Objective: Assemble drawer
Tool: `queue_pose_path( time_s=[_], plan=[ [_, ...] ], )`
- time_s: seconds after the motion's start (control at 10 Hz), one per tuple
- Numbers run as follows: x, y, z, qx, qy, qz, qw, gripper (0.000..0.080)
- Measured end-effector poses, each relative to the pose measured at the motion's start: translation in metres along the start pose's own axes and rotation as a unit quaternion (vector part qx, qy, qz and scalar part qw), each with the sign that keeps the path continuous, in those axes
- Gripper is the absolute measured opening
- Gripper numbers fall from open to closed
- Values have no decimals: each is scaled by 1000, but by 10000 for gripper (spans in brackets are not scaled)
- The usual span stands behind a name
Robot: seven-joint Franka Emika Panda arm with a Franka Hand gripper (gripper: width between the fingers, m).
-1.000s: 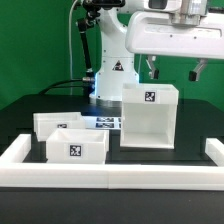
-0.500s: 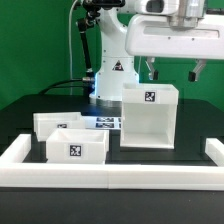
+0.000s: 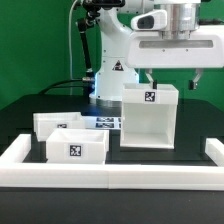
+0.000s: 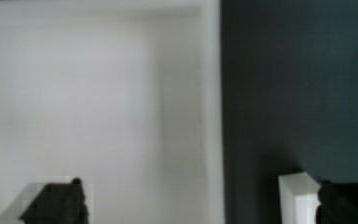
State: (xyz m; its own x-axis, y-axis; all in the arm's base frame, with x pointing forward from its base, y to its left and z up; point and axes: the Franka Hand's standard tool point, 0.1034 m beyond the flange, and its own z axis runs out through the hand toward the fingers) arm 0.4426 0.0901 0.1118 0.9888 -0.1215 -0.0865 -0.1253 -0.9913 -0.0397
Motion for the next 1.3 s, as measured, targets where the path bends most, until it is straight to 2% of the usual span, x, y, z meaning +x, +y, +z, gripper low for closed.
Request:
queue_pose_path(
  time_s=[0.4, 0.5, 0.6, 0.7, 0.8, 0.9, 1.3],
  plan=[
    [-10, -5, 11, -1, 1, -12, 1000, 650],
    [-10, -5, 11, -2, 0, -12, 1000, 535],
    [-10, -4, 11, -1, 0, -12, 1000, 346],
    [-10, -4, 11, -1, 0, -13, 1000, 346],
    [-10, -4, 11, -1, 0, -13, 1000, 171],
    [-10, -4, 11, -1, 0, -13, 1000, 44],
    [-10, -4, 11, -1, 0, -13, 1000, 36]
  ],
)
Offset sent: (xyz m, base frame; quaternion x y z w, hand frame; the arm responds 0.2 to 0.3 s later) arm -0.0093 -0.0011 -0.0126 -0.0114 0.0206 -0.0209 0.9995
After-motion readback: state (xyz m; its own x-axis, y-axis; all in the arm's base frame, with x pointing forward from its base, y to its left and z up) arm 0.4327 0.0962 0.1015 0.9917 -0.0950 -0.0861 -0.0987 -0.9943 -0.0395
